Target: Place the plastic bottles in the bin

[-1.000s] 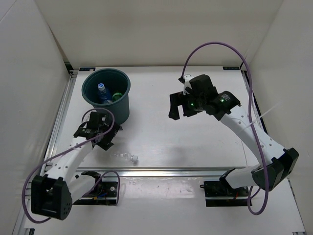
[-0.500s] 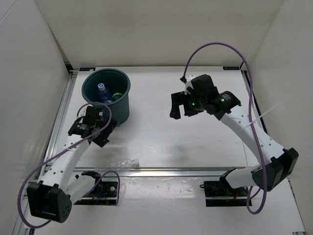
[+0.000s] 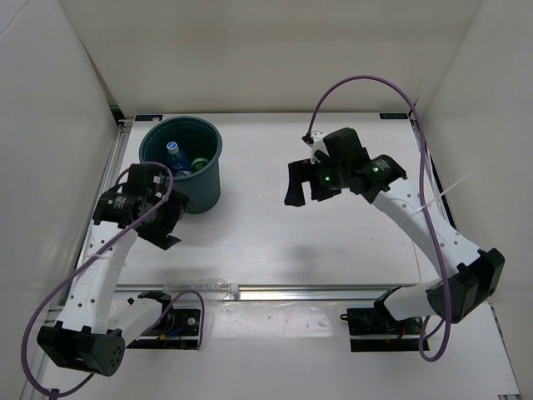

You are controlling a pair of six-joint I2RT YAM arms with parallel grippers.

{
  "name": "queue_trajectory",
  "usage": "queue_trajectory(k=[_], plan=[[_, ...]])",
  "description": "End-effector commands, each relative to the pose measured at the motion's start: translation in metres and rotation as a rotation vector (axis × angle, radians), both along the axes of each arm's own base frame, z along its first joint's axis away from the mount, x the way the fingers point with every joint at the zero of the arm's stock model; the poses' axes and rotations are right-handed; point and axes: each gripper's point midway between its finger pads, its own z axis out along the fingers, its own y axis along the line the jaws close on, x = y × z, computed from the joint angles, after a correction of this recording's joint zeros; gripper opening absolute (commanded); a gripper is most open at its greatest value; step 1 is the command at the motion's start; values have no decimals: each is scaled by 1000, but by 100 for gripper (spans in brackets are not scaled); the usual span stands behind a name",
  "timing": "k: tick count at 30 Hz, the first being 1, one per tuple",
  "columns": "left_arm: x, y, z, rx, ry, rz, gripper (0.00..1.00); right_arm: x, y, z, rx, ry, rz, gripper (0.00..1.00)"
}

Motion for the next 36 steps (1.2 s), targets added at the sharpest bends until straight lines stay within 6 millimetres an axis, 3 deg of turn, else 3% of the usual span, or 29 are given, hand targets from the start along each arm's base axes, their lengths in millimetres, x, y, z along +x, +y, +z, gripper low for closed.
queue_trajectory(k=[1, 4, 7, 9, 11, 12, 13, 15, 17, 18, 20, 21, 24, 29, 31, 36], plan=[[-2, 5, 19, 32, -7, -46, 100, -19, 31, 9, 134, 72, 190, 100], [-9, 9, 22, 31, -9, 5, 100, -32, 50, 10, 204, 121, 279, 100], [-28, -4, 11, -102, 46, 79, 100, -48, 70, 6, 214, 137, 357, 100], [-45, -2, -11, -108, 148, 118, 99, -66, 87, 8, 233, 158, 458, 100], [-47, 5, -12, -106, 145, 149, 98, -75, 106, 11, 248, 172, 530, 100], [-45, 6, -7, -109, 131, 158, 98, -90, 117, 11, 250, 188, 582, 100], [-42, 10, -2, -111, 104, 190, 96, -94, 125, 3, 236, 201, 608, 100], [-31, 17, 29, -111, -4, 236, 96, -114, 143, -2, 221, 185, 679, 97], [-20, 26, 55, -76, -94, 262, 98, -121, 159, -14, 223, 171, 715, 97], [-14, 30, 92, -51, -211, 228, 99, -132, 166, -19, 224, 181, 739, 97], [-8, 49, 134, 35, -350, 247, 100, -137, 181, -33, 231, 195, 763, 97], [-12, 57, 179, 53, -489, 267, 100, -147, 189, -37, 232, 195, 792, 97], [-29, 85, 243, 176, -699, 319, 100, -162, 214, -63, 217, 187, 837, 97], [-52, 105, 278, 297, -812, 338, 100, -173, 251, -91, 216, 117, 888, 98], [-68, 110, 291, 298, -868, 367, 100, -178, 263, -112, 188, 102, 910, 100], [-96, 116, 304, 375, -946, 328, 100, -176, 287, -150, 106, 50, 905, 100]])
